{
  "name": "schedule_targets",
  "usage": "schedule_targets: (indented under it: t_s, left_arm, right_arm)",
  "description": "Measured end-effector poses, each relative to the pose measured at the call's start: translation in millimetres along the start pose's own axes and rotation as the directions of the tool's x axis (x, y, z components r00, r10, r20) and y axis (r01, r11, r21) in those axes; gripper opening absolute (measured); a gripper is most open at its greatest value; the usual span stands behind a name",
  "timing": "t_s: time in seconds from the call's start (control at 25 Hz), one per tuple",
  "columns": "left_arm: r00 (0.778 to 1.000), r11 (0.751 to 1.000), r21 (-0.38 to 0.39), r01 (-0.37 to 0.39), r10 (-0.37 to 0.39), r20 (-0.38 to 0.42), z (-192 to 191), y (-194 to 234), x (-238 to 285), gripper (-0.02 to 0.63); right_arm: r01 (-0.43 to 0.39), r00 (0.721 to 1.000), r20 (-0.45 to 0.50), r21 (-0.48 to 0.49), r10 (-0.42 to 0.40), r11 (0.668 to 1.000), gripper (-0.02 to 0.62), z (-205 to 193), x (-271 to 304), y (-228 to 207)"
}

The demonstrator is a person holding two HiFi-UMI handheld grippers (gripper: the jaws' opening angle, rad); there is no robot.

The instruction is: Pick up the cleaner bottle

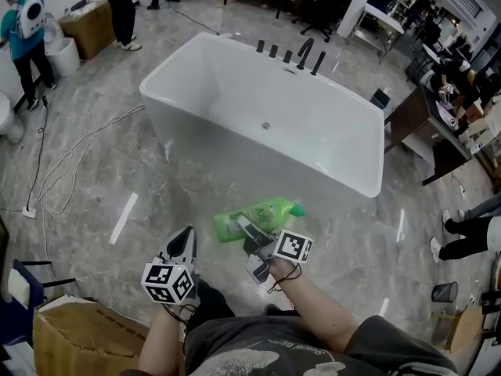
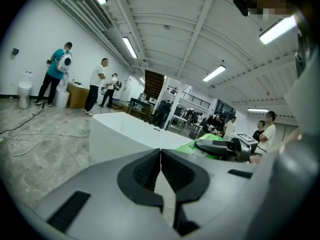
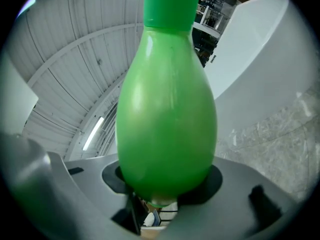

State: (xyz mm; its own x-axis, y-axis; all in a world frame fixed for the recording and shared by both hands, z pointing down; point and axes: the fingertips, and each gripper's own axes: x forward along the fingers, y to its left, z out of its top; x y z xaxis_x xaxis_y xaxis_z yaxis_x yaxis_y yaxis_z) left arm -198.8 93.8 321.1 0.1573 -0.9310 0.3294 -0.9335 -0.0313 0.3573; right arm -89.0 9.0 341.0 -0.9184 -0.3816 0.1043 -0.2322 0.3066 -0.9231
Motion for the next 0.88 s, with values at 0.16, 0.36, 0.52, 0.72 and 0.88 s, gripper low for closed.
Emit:
schedule_targets:
  t_s: [0.16,0.36,0.52,0.72,0.88]
  left_arm:
    - [1.000,0.998,0.054,0.008,-0.007,-0.022,-30.5,-76.2,-1.5,0.014]
    - [1.000,0.999,0.031,-0.020,0.020,-0.005,-55.2,-136.8,-7.9,0.014]
    - [0.999,0.999,0.025,-0.030,0.030,0.018,-54.6,-154.1,-8.4,0.014]
    - [0.995,0.996,0.031,-0.088,0.087,0.047,-86.6,-227.2,-29.1,0.014]
    - [0.989,0.990,0.026,-0.136,0.134,0.061,-96.3,-254.3,-52.5,0.014]
  right_arm:
    - [0.004,1.000,-0.020,0.004,-0.004,1.000,0.206,14.0,-71.0,-17.1]
    - [0.020,0.999,-0.041,0.001,-0.020,1.000,0.206,22.8,-142.5,-29.1]
    - [0.024,0.998,-0.049,-0.009,-0.025,1.000,0.206,23.3,-166.9,-29.6]
    - [0.023,0.996,-0.082,0.018,-0.021,1.000,0.206,19.8,-260.3,-51.2]
    - [0.041,0.993,-0.111,0.024,-0.038,0.999,0.206,14.8,-295.8,-62.1]
